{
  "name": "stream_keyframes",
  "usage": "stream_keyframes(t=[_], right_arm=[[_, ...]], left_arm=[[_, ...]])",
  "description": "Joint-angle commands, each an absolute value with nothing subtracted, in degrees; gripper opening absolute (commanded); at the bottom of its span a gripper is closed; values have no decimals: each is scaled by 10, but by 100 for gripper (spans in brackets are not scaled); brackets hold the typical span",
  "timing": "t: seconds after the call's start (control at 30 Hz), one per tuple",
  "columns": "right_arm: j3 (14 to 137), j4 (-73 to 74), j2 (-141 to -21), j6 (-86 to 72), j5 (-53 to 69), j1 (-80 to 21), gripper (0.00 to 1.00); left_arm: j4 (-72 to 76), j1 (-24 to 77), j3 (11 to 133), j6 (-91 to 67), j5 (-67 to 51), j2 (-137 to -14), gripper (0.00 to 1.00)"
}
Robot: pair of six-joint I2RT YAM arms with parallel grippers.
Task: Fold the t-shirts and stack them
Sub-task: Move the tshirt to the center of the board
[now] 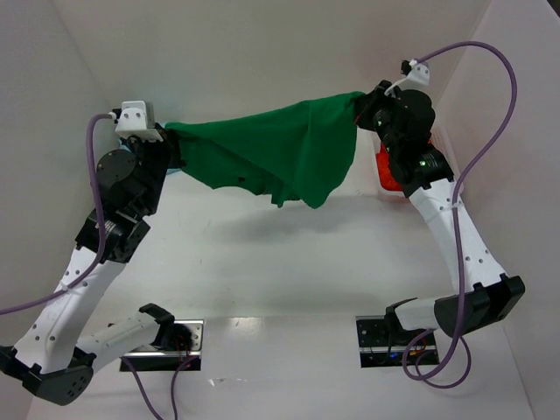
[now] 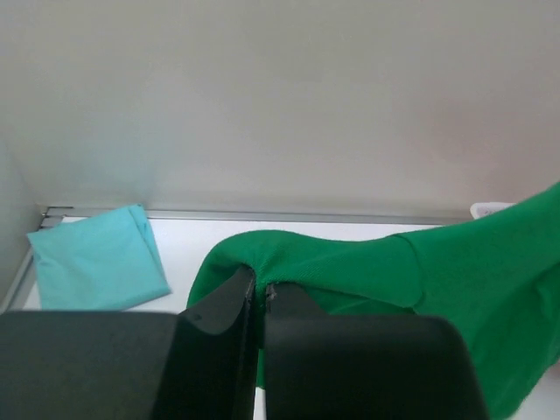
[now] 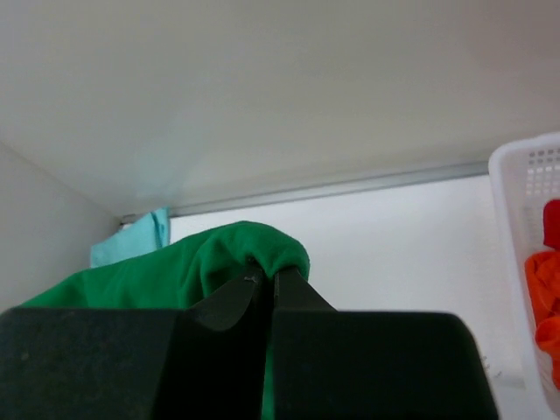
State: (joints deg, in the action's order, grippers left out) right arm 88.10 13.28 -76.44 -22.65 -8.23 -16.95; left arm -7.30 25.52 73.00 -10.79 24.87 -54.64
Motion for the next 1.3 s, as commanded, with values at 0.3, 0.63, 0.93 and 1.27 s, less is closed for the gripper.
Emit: stream_keyframes(t=[0.3,0.63,0.93,1.27], right_arm=[[710,128,-749,-235,-95,-163,9],[589,134,-713,-310,-22,-163,11],[544,186,-713,-311,-47,-163,32],[549,210,-740,-310,-48,-163,33]], left_arm=[[-62,250,811,-80,255,-576,0],[-80,250,831,-87,211,-606,0],[-97,250,738,-141,152,-606,0],[-91,250,640,-187,100,-632,0]])
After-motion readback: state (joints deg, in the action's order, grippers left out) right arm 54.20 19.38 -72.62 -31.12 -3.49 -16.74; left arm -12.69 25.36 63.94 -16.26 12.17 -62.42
